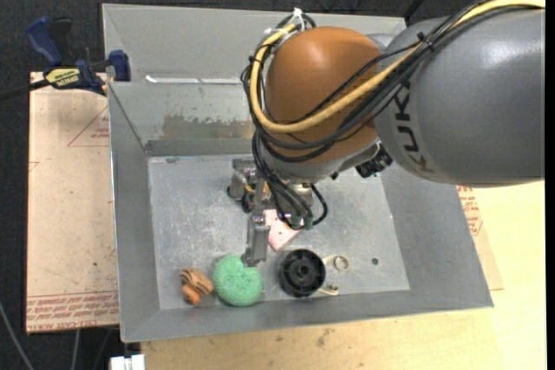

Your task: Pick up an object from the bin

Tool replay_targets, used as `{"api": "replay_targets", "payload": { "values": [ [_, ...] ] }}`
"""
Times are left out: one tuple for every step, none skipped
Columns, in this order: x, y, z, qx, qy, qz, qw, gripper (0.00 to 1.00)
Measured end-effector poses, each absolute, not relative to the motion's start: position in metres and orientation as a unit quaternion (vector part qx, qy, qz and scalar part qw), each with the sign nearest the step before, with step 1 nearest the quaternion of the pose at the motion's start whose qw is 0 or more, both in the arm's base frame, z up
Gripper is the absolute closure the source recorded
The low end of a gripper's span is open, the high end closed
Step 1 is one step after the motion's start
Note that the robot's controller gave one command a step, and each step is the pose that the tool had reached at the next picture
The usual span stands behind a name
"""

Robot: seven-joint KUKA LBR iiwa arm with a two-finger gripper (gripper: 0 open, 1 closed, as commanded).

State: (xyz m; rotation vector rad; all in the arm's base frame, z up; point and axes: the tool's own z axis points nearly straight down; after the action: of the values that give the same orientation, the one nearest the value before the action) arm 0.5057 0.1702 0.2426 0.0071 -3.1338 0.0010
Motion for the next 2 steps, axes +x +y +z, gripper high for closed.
{"api": "replay_targets", "payload": {
  "values": [
    [0.507,0.169,0.247,0.0,-1.0,-0.001,0.0,0.0],
    [0.505,0.165,0.236,0.027,-1.0,-0.002,-0.003,0.0]
  ]
}}
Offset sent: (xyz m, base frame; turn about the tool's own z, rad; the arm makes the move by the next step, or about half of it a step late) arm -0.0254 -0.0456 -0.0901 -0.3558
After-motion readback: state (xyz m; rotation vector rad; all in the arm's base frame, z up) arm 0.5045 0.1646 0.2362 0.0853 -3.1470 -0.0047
